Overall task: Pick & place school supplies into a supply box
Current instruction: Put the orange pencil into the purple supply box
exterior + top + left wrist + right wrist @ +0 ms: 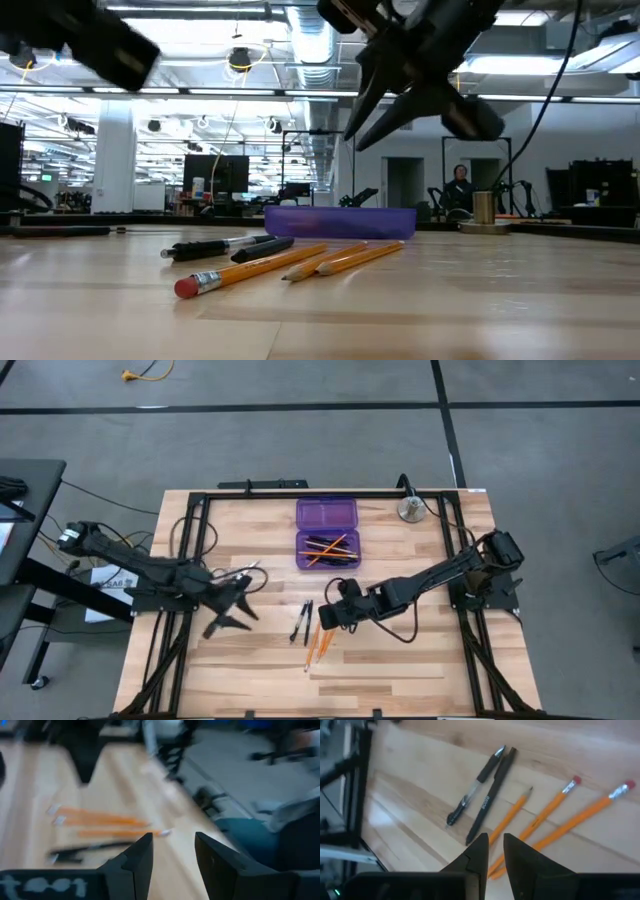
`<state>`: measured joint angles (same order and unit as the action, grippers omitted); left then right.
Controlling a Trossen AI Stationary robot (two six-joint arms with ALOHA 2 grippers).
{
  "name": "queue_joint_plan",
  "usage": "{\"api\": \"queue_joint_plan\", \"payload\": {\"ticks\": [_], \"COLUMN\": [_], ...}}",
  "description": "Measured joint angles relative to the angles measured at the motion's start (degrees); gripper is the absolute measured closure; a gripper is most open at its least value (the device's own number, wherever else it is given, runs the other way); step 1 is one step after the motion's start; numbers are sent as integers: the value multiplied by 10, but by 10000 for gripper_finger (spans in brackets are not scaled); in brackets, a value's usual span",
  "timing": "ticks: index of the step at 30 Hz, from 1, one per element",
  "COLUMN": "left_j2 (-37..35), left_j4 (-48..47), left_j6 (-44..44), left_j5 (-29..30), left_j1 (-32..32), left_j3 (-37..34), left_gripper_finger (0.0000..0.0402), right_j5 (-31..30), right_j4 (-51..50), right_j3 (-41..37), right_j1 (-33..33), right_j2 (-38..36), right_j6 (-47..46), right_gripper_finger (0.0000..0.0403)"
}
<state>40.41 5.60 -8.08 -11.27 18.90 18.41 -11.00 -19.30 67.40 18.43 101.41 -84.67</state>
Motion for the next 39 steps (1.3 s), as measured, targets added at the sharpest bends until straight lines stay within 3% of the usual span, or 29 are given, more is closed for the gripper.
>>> {"api": "queue_joint_plan", "payload": {"ticks": [9, 12, 14, 17, 20, 25, 32, 39], "left_j2": [-237, -306, -349, -396, -402, -385, -377, -377], "left_j4": [-128, -184, -206, -185, -194, -210, -210, -211], "left_j6": [35, 39, 39, 39, 38, 27, 26, 26], "left_j5": [-1, 18, 37, 50, 92, 154, 152, 156], "left_j1": [90, 102, 105, 107, 107, 106, 107, 107], "left_j3": [0, 1, -2, -13, -15, -16, -16, -16], "left_gripper_finger": [269, 269, 269, 269, 269, 269, 269, 269], "right_j5": [-27, -24, -23, -20, -7, 72, 138, 148], "right_j4": [-111, -131, -91, -75, -77, -94, -141, -185], "right_j3": [73, 85, 95, 91, 92, 91, 91, 91], "right_j1": [31, 25, 17, 3, -16, -50, -78, -80], "right_j2": [30, 41, 51, 60, 61, 63, 61, 69], "right_j6": [-179, -185, -165, -118, -95, -83, -98, -131], "right_gripper_finger": [400, 396, 391, 382, 377, 376, 351, 295]}}
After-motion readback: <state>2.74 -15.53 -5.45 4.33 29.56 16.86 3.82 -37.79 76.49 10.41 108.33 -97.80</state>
